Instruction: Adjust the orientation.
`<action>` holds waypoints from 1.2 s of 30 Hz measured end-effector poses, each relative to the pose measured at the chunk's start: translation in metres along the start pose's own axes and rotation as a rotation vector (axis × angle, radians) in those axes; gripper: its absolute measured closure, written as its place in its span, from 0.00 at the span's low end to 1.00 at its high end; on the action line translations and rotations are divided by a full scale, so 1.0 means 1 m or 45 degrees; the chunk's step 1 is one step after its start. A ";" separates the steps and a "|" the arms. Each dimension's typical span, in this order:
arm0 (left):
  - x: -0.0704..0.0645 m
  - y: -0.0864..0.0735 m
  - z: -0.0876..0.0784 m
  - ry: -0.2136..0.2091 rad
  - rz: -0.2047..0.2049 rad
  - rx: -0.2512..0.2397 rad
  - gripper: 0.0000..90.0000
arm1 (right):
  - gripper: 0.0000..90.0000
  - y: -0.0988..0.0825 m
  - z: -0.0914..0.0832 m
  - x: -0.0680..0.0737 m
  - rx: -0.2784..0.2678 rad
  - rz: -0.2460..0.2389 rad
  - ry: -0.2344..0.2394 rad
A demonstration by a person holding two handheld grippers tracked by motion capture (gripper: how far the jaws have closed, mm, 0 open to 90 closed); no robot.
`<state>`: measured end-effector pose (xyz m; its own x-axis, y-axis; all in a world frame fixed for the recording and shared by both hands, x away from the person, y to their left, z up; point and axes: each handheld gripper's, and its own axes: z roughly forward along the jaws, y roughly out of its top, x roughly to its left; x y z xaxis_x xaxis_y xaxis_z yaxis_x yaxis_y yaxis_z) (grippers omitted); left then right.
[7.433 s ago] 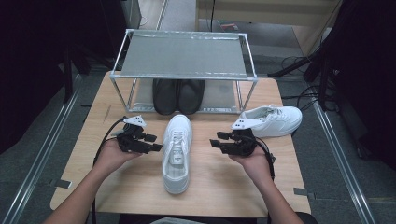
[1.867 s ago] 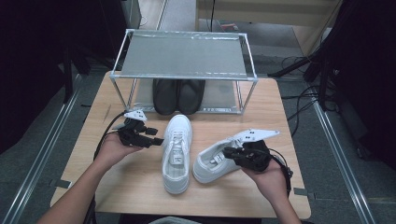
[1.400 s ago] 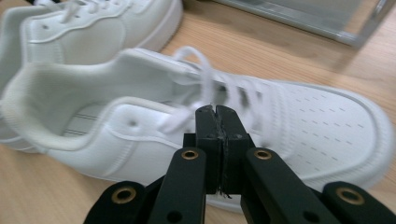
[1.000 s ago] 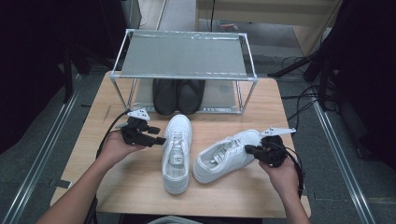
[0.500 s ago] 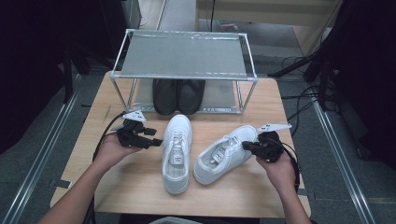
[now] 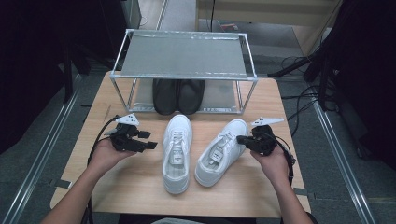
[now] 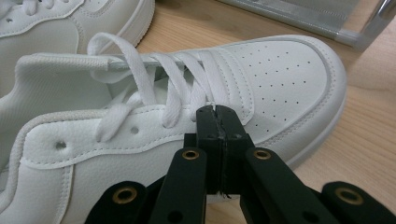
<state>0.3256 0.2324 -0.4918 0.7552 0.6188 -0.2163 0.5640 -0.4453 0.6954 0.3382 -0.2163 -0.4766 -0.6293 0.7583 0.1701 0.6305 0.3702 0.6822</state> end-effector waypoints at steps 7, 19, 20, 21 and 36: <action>-0.002 -0.005 -0.004 0.006 -0.015 -0.002 0.45 | 1.00 0.007 0.008 0.003 -0.003 -0.023 0.005; -0.012 -0.009 0.001 -0.014 0.014 0.006 0.51 | 1.00 0.016 0.024 0.013 0.000 -0.061 0.042; -0.013 -0.009 0.001 -0.014 0.018 0.013 0.51 | 1.00 0.018 0.025 0.014 0.000 -0.068 0.038; -0.014 -0.009 0.002 -0.012 0.020 0.018 0.51 | 1.00 0.019 0.026 0.015 0.004 -0.075 0.037; -0.023 -0.010 0.012 -0.054 -0.011 0.057 0.58 | 1.00 0.029 0.039 0.024 0.000 -0.109 0.056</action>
<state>0.3068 0.2151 -0.5021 0.7629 0.5955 -0.2516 0.5844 -0.4687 0.6624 0.3595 -0.1664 -0.4806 -0.7005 0.6994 0.1421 0.5735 0.4332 0.6953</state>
